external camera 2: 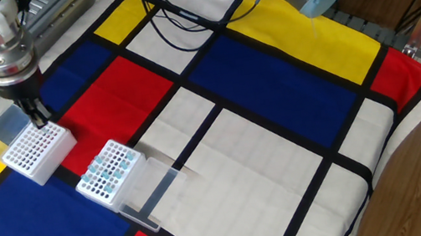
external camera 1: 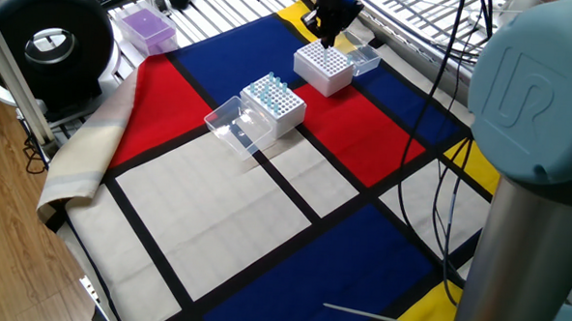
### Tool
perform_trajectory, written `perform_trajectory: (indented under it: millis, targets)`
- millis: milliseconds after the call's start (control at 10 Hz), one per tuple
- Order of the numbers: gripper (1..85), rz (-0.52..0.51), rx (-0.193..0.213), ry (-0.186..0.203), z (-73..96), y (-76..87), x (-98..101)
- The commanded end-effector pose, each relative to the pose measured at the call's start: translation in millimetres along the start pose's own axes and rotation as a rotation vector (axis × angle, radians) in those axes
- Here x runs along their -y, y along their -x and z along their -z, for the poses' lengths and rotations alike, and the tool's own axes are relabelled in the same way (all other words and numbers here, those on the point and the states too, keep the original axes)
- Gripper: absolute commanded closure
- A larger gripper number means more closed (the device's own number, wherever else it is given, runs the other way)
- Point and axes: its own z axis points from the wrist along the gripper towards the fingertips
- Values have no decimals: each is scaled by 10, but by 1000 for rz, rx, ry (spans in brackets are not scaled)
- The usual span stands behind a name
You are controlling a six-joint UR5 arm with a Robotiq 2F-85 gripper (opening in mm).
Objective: Transfer all medium pipette tips from one holder to another
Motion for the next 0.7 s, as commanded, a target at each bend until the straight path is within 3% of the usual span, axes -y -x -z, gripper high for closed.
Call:
perform_trajectory:
  millis: [0,600]
  targets:
    - [820,-4,5,10,-11,-35,-3]
    - [827,0,12,11,-49,-71,53]
